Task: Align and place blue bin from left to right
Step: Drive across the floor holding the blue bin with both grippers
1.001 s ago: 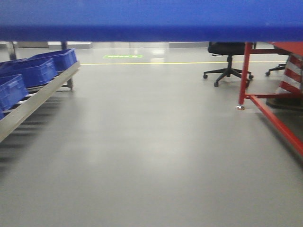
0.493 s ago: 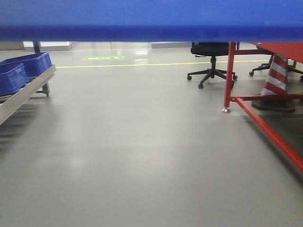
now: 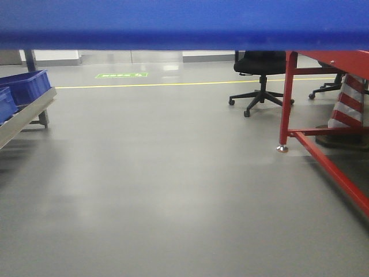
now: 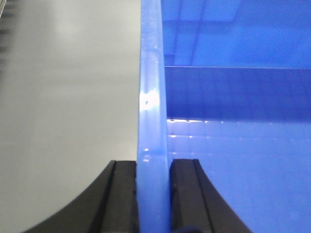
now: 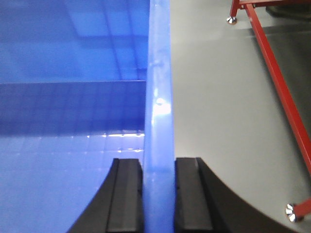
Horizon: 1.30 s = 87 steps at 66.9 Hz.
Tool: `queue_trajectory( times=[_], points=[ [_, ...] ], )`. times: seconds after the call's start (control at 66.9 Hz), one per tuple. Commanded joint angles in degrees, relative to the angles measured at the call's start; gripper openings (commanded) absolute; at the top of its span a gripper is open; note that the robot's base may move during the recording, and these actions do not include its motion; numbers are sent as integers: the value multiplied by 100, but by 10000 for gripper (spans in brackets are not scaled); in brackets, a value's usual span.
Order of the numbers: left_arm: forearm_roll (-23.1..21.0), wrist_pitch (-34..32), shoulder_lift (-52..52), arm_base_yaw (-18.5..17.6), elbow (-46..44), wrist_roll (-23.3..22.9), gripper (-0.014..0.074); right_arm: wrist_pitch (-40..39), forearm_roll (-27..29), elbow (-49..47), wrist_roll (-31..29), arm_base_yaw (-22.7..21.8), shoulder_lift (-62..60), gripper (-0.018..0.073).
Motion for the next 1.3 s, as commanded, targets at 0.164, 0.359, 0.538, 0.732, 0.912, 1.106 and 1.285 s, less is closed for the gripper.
queue_trajectory(
  times=[0.164,0.359,0.538,0.732,0.912,1.106,1.285],
  points=[
    [27,-584,-48,-80,-55,-55,-111,-679,-79,-52,-12,55,-70,-70],
    [27,-584,-48,-80,-55,-55,-111,-679,-79,-52,-12,55,-70,-70],
    [27,-596,-48,-80,-55,-55,-111,-679,-79,-52,-12,55,-70,-70],
    [27,-596,-48,-80,-55,-55,-111,-679,-79,-52,-12,55,-70,-70],
    [114,-595,-48,-80,-55,-55,-111,-713,-79,-52,-12,55,-70,-70],
    [220,-852,-48,-80,-55,-55,-111,-762,-79,-52,-12,55,-70,-70],
    [258,-900,-48,-80,-55,-55,-111,-787,-79,-52,-12,55,-70,-70]
  ],
)
